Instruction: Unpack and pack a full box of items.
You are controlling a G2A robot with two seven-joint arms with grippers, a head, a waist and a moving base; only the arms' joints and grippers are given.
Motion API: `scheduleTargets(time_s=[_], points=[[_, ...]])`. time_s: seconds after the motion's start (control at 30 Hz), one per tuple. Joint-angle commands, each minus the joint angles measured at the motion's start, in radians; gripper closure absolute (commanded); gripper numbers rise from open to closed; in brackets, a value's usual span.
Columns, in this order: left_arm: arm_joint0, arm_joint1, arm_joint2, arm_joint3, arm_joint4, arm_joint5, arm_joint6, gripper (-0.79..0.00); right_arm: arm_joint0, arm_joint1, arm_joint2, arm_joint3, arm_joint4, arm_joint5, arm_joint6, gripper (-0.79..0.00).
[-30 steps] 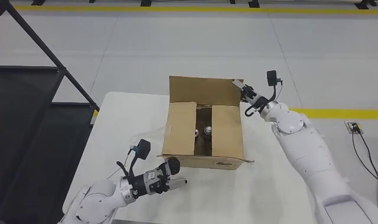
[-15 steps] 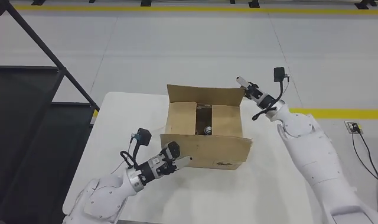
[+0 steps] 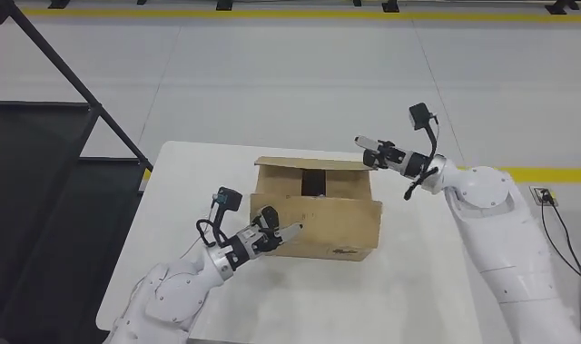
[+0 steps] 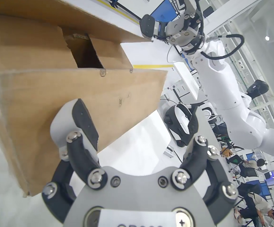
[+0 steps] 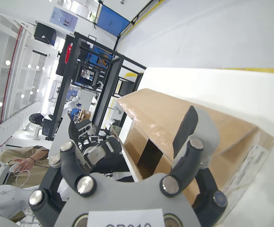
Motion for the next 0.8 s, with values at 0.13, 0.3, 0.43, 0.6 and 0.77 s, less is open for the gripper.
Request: scheduleTargets(time_s=[0.13, 0.3, 0.43, 0.6, 0.77], points=[[-0.035, -0.006, 0.021, 0.031, 0.012, 0.035, 0.009, -0.785, 0.021, -0.004, -0.04, -0.009, 0.003, 0.172, 0.055, -0.785], [-0.059, -0.012, 0.041, 0.049, 0.026, 0.043, 0.015, -0.785, 0.045, -0.016, -0.094, 0.014, 0.029, 0.262, 0.091, -0.785], [-0.071, -0.015, 0.052, 0.055, 0.038, 0.048, 0.023, -0.785, 0.056, -0.027, -0.123, 0.047, 0.072, 0.292, 0.106, -0.785], [-0.082, -0.018, 0.06, 0.064, 0.05, 0.056, 0.034, -0.785, 0.06, -0.038, -0.146, 0.073, 0.135, 0.285, 0.134, -0.785], [-0.088, -0.02, 0.062, 0.072, 0.066, 0.062, 0.041, -0.785, 0.055, -0.039, -0.14, 0.088, 0.182, 0.267, 0.151, -0.785]])
